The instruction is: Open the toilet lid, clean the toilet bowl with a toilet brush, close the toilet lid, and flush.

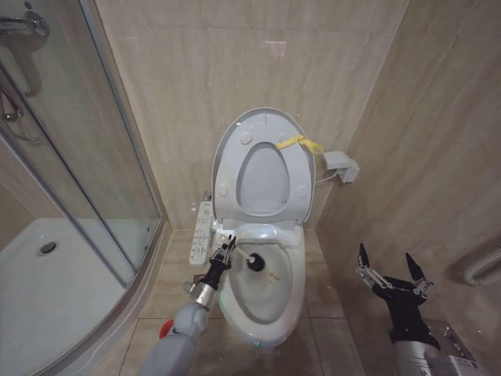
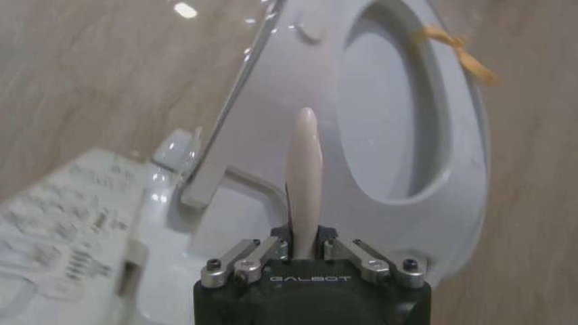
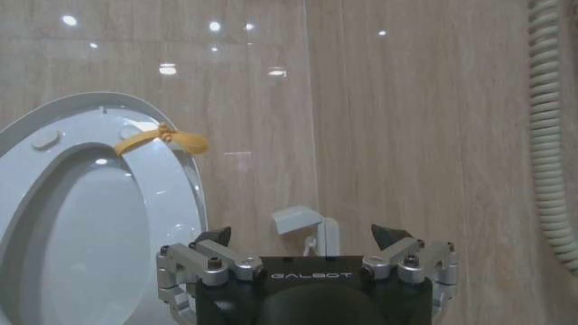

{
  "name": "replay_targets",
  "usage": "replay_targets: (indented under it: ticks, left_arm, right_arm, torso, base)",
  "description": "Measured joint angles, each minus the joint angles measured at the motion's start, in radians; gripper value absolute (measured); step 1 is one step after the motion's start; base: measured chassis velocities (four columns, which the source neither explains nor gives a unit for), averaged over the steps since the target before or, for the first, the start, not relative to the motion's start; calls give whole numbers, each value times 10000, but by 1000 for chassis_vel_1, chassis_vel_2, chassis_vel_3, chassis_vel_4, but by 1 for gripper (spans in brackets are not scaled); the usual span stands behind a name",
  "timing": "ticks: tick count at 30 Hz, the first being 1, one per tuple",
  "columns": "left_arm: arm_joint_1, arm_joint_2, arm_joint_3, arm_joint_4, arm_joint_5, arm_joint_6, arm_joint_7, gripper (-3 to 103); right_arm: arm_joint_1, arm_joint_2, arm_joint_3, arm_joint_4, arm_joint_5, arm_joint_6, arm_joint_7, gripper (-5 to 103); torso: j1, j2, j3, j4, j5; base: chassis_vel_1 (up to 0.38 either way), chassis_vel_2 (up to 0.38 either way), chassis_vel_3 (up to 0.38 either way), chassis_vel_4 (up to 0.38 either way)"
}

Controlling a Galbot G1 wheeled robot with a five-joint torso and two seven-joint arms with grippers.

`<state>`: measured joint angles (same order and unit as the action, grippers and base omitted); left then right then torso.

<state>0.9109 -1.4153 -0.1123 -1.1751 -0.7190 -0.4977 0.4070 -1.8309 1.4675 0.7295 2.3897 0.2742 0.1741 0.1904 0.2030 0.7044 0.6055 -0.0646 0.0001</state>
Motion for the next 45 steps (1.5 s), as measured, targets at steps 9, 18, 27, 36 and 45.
replay_targets:
  ticks: [9, 18, 27, 36, 45]
  left_arm:
    - [193, 134, 644, 614, -793, 493, 199, 17]
    - [-203, -401, 977, 978, -1878, 360, 295, 17]
    - [-816, -598, 1133, 2385, -898, -395, 445, 17]
    - [-315, 28, 730, 1750, 838, -501, 691, 17]
    - [709, 797, 295, 201, 2427, -417, 578, 17]
  right_arm:
    - [0, 0, 0, 0, 0, 0, -3, 100]
    - [0, 0, 0, 0, 0, 0, -1, 100]
    - [0, 0, 0, 0, 0, 0, 0, 100]
    - [0, 0, 0, 0, 0, 0, -2, 100]
    - [0, 0, 0, 0, 0, 0, -2, 100]
  torso:
    - [-1, 0, -1, 12, 2]
    - [-1, 1, 0, 6, 3]
    - [-5, 5, -4, 3, 7]
    - [-2, 2, 0, 1, -2]
    - [-1, 0, 0, 5, -3]
  base:
    - [0, 0, 0, 0]
    - [0, 0, 0, 0]
    - [0, 0, 0, 0]
    - [0, 0, 0, 0]
    - [0, 0, 0, 0]
